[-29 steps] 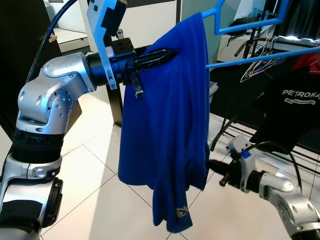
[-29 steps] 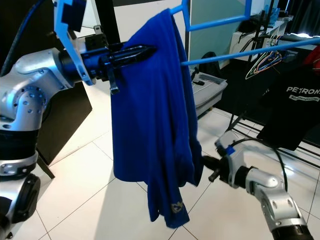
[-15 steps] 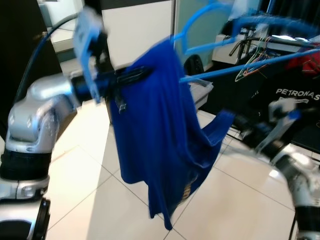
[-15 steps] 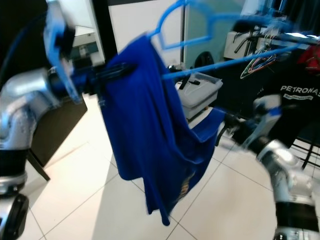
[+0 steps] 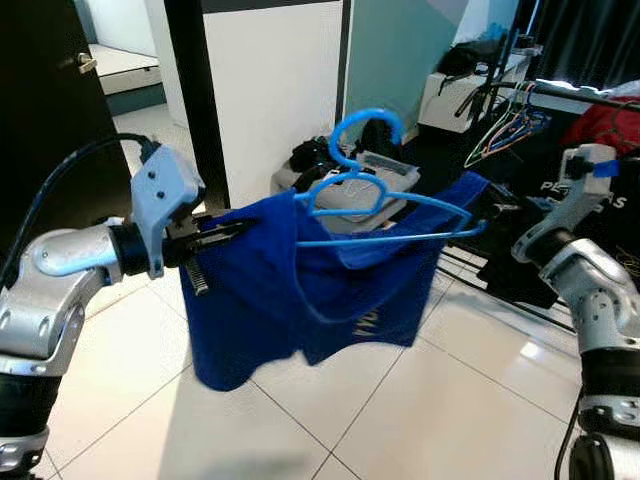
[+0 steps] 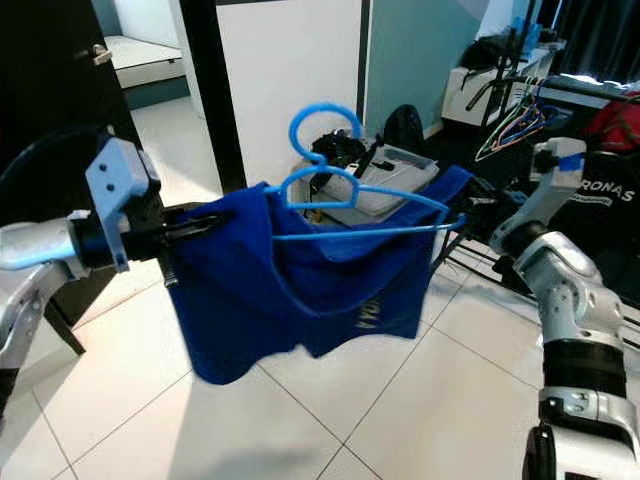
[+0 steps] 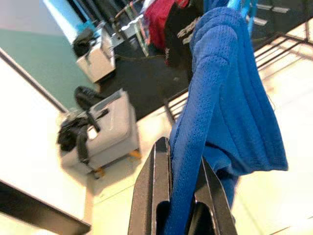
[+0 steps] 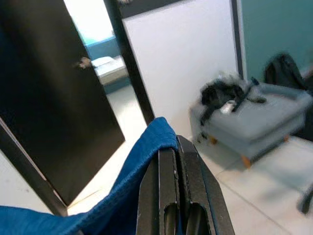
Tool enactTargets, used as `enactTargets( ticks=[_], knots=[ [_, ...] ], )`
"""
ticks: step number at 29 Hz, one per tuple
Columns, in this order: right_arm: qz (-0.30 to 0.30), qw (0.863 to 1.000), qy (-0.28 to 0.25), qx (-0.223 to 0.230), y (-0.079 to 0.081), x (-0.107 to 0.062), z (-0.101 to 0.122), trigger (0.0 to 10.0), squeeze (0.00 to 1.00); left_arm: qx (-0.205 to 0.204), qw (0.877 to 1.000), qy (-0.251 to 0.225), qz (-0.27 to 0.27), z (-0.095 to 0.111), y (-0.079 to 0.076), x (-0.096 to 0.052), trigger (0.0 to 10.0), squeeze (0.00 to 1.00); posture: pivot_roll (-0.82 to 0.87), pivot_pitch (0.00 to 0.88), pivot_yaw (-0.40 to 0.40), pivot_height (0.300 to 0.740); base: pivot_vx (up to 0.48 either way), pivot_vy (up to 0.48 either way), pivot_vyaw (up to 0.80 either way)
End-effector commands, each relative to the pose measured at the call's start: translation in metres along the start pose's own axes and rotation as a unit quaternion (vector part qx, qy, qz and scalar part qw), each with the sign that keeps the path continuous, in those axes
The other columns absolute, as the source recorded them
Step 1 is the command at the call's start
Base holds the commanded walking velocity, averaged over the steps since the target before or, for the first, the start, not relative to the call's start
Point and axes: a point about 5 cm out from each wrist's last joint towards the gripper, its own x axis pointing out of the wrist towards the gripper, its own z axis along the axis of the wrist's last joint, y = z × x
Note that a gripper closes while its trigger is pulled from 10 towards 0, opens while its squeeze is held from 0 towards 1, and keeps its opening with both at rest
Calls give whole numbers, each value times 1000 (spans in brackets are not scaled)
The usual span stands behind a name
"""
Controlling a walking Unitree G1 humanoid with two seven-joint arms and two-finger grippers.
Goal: Hang hanger
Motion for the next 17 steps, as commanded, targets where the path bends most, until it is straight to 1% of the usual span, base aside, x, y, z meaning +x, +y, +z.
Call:
enactTargets(
  ticks=[1,2,4,5,7,9,11,12,13,14,17],
  knots=[
    [-3,1000,9,1,2,3,-2,0,0,12,1000,10,8,-2,2,-3,0,0,-28,0,-55,740,0,0,0],
    [-15,1000,18,9,2,7,-4,0,0,22,1000,17,16,-5,-1,-4,0,0,-28,0,-55,740,0,0,0],
    [-32,999,18,28,3,14,-3,0,0,26,999,38,22,-13,-9,-4,0,0,-34,0,-60,740,0,0,0],
    [-32,999,18,28,3,14,-3,0,0,26,999,38,22,-13,-9,-4,0,0,-34,0,-60,740,0,0,0],
    [-26,999,5,45,9,20,1,0,0,20,998,55,25,-19,-16,-3,0,0,-38,0,-60,740,0,0,0],
    [-4,999,-5,51,19,26,6,0,0,25,996,78,37,-27,-20,-3,0,0,-36,0,-61,740,0,0,0],
    [-4,999,-5,51,19,26,6,0,0,25,996,78,37,-27,-20,-3,0,0,-36,0,-61,740,0,0,0],
    [4,999,-7,51,22,28,8,0,0,32,995,89,45,-31,-20,-3,0,0,-36,0,-61,740,0,0,0],
    [4,999,-7,51,22,28,8,0,0,32,995,89,45,-31,-20,-3,0,0,-36,0,-61,740,0,0,0],
    [22,998,-18,52,31,30,14,0,0,47,990,117,67,-39,-20,-5,0,0,-41,0,-61,740,0,0,0],
    [26,998,-21,52,33,31,17,0,0,53,988,125,75,-41,-19,-5,0,0,-41,0,-61,740,0,0,0]
  ],
)
